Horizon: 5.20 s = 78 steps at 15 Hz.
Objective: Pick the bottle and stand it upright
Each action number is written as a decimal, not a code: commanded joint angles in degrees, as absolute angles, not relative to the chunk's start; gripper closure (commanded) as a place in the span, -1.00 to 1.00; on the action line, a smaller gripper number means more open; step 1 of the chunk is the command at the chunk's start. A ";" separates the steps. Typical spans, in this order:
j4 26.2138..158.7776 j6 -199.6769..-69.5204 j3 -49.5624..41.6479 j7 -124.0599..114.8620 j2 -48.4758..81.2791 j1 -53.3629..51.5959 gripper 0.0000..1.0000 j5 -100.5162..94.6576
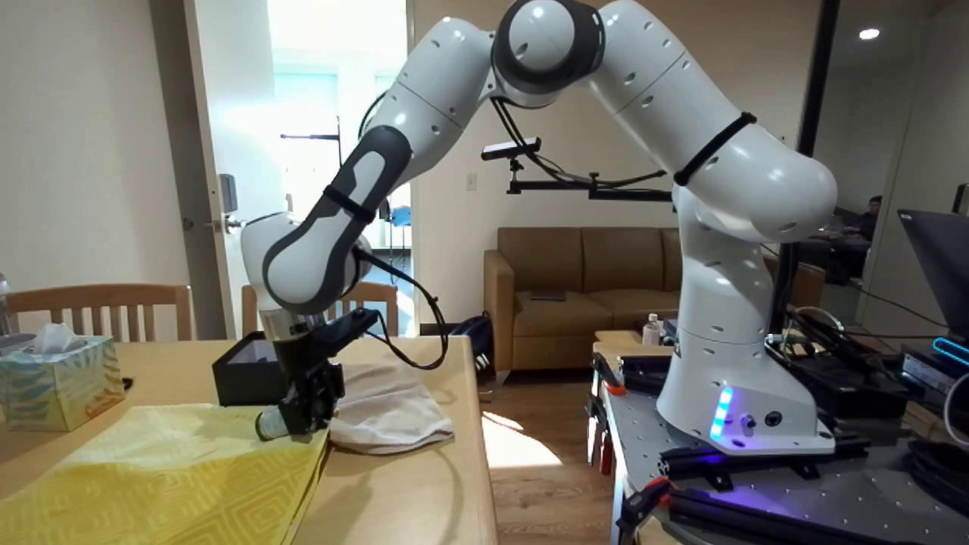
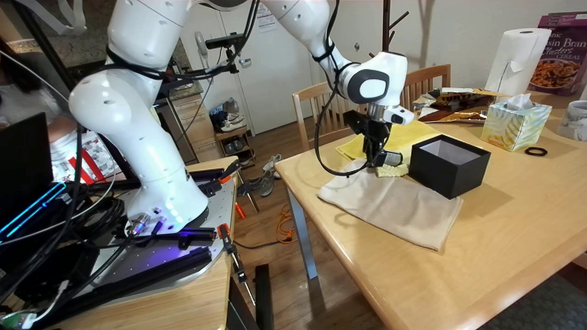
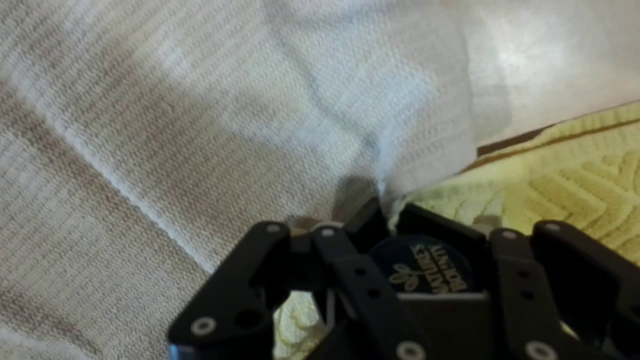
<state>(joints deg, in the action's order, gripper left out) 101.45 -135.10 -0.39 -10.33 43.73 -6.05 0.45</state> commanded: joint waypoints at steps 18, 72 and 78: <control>102.77 -129.85 0.25 -9.19 38.11 -5.50 0.65 0.81; 37.42 -42.33 1.23 -22.75 80.01 -8.45 0.65 15.11; 35.24 -43.40 1.43 -22.41 82.00 -8.28 0.65 14.86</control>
<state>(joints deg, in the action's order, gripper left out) 40.50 -45.34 0.71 -20.97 79.05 -8.99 14.07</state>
